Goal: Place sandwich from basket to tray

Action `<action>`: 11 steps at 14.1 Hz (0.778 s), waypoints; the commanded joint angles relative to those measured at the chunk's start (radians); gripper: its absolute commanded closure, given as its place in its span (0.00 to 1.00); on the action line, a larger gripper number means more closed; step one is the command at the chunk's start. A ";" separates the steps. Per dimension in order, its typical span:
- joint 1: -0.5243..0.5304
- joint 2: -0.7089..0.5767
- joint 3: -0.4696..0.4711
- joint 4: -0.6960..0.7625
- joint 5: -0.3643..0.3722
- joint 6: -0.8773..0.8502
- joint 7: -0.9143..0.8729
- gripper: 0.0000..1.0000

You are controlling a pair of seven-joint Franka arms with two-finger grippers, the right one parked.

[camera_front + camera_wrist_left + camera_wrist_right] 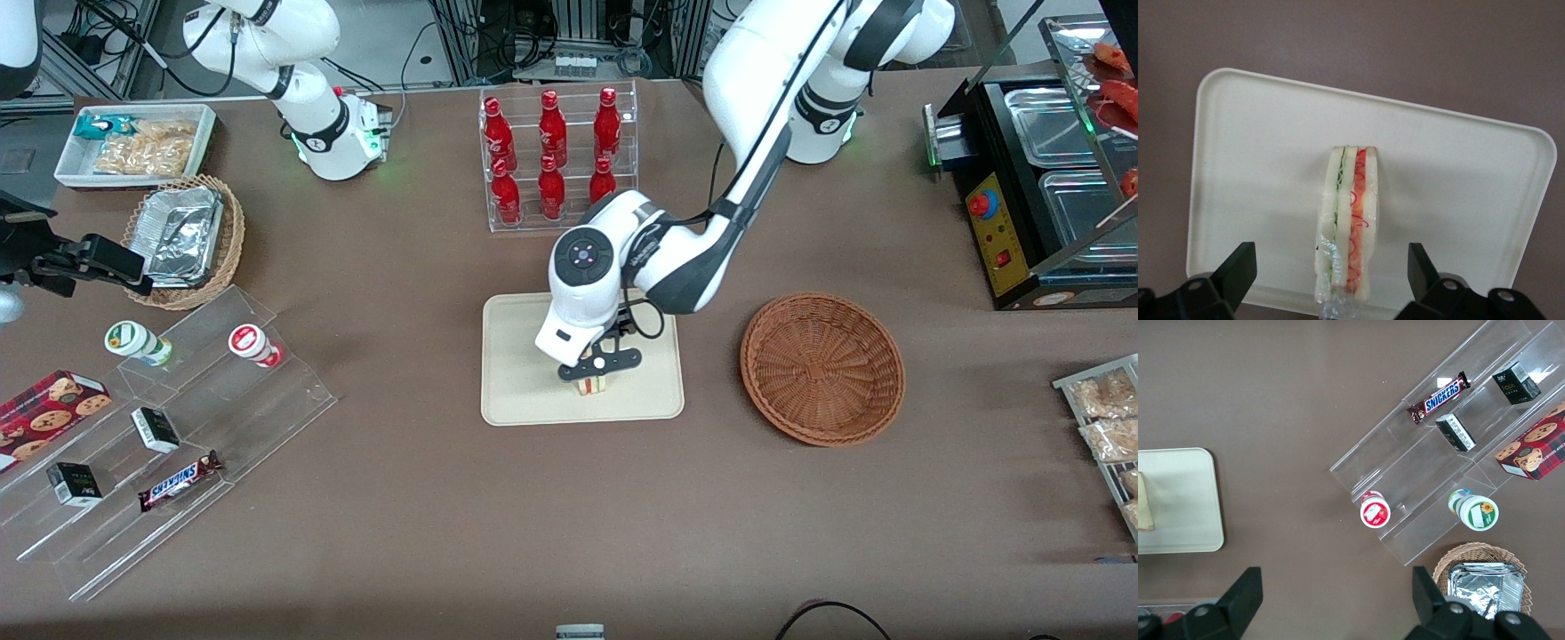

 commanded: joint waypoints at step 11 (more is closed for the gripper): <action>0.343 -0.413 0.039 -0.340 0.010 -0.207 0.409 0.00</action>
